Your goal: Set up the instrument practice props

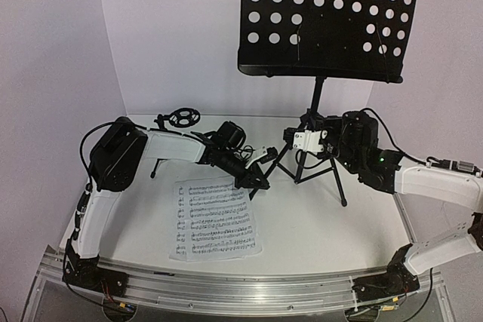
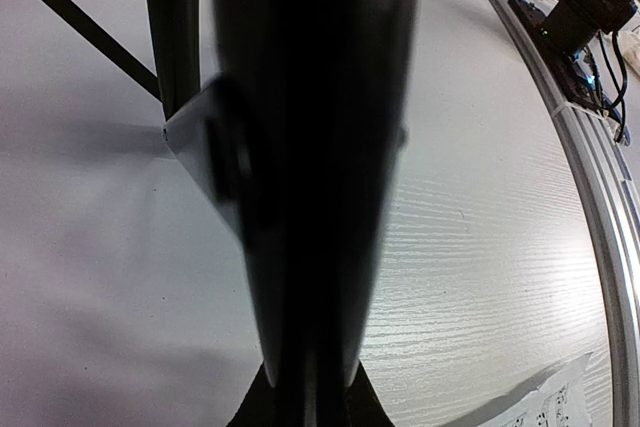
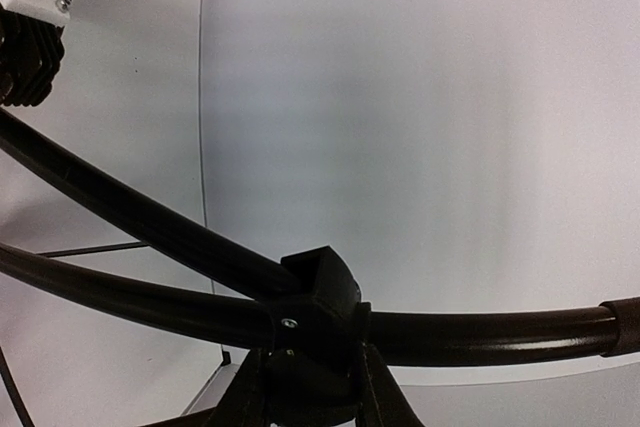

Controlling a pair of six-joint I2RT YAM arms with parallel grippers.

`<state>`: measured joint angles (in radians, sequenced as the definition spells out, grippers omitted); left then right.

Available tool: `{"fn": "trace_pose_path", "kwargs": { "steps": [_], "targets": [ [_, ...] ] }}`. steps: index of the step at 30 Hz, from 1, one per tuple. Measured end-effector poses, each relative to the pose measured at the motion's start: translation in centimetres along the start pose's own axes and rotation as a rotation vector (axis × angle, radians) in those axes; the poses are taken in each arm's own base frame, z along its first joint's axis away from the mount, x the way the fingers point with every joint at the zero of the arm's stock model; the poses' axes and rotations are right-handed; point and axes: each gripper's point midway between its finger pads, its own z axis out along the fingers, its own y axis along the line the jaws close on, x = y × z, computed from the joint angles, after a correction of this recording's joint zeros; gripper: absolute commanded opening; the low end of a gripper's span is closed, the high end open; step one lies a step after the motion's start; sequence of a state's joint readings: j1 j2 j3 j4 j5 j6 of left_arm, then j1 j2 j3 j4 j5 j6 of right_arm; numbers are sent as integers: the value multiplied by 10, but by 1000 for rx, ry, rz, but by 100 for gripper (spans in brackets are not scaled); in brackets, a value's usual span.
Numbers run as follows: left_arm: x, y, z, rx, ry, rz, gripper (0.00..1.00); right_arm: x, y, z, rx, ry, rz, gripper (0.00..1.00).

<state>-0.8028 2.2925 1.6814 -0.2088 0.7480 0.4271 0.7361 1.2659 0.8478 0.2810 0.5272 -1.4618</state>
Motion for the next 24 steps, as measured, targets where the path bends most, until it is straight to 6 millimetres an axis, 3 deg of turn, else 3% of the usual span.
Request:
{"fn": "trace_pose_path", "kwargs": {
  "steps": [4,8,15,24],
  "targets": [
    [0,0,0,0,-1,0,0,1,0,0,1,4,4,17],
    [0,0,0,1,-1,0,0,1,0,0,2,9,19,0],
    [0,1,0,-1,-3,-3,0,3,0,2,12,26,195,0],
    [-1,4,0,-11,-18,-2,0,3,-2,1,44,45,690,0]
  ]
}}
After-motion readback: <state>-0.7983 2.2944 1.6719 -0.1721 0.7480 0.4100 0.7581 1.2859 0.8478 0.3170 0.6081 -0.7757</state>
